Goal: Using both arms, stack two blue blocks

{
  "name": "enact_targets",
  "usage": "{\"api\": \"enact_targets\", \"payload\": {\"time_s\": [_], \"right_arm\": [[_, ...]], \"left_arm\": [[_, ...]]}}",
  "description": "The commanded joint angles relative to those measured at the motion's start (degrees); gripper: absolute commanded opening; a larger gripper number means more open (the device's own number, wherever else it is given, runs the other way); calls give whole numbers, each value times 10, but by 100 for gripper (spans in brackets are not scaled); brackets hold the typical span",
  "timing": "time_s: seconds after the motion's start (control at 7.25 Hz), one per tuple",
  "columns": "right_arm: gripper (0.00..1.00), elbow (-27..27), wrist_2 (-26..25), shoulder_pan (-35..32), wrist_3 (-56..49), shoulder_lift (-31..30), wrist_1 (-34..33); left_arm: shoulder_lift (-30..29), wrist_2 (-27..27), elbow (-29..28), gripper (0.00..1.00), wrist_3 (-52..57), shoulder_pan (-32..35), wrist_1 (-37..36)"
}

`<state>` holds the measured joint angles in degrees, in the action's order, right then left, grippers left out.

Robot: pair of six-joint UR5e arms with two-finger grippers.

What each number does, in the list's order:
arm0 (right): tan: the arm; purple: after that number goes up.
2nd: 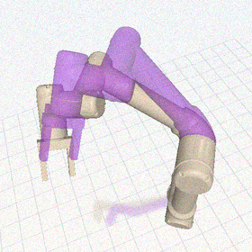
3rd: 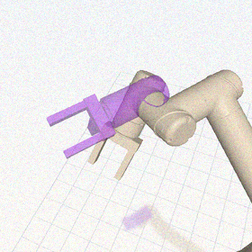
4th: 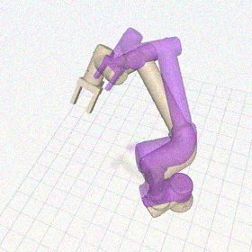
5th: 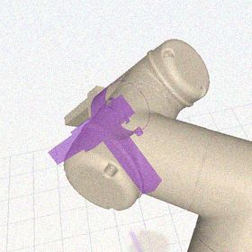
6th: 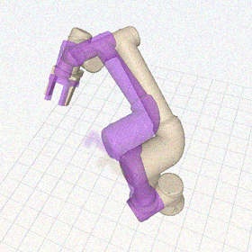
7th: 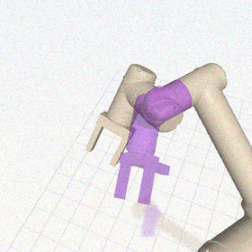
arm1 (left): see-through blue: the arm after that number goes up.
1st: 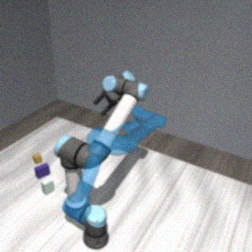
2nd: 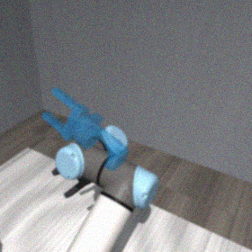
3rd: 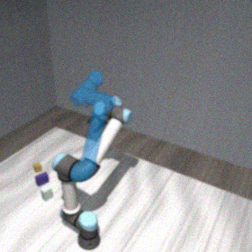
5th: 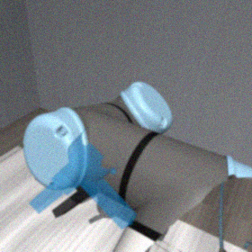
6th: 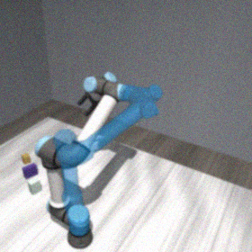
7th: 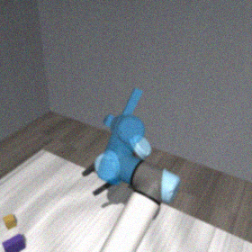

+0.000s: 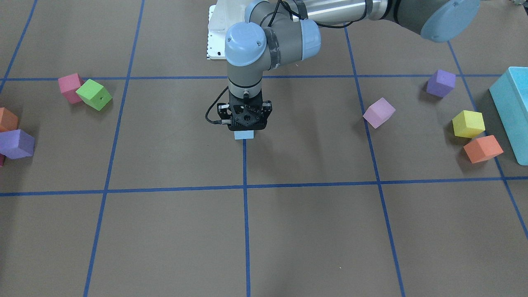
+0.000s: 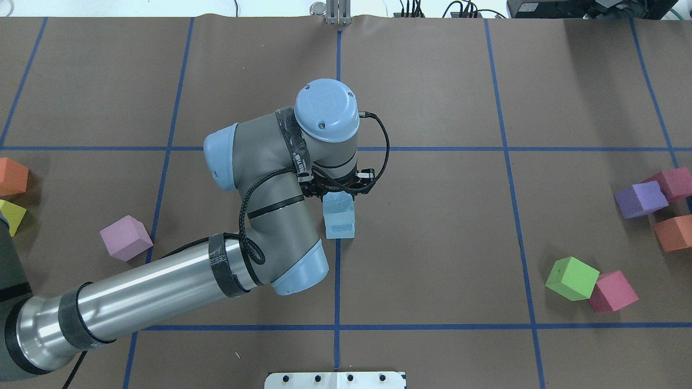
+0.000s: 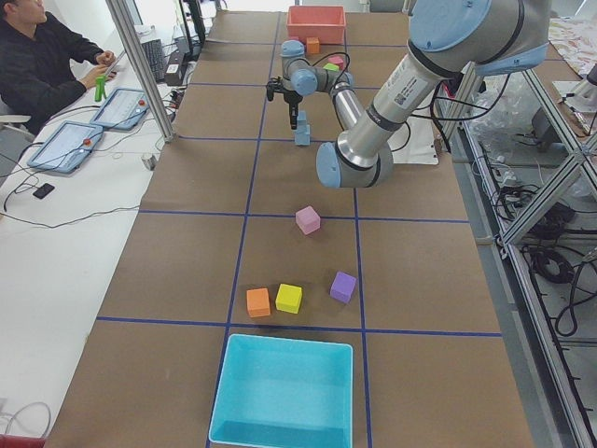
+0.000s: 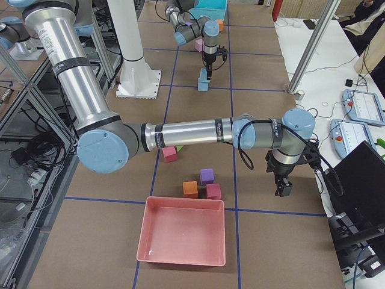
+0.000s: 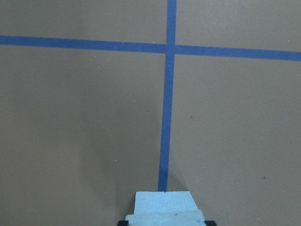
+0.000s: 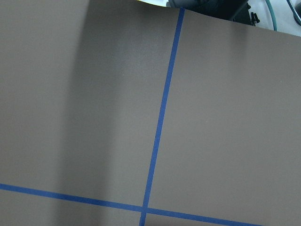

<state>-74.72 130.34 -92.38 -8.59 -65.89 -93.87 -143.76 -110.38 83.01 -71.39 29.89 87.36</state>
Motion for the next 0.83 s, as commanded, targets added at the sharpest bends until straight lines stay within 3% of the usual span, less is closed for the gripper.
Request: {"api": "enact_targets", "payload": {"time_s": [0.0,0.28,0.55,0.69], "right_arm": [[100,0,0,1,1,1,0],[100,0,0,1,1,1,0],[100,0,0,1,2,2,0],[100,0,0,1,2,3,0]], "left_arm": [[1,1,0,61,-1,-1,1],[1,1,0,65,-1,-1,0],[9,1,3,86,0,-4,2],[10,1,3,91,0,-4,2]]}}
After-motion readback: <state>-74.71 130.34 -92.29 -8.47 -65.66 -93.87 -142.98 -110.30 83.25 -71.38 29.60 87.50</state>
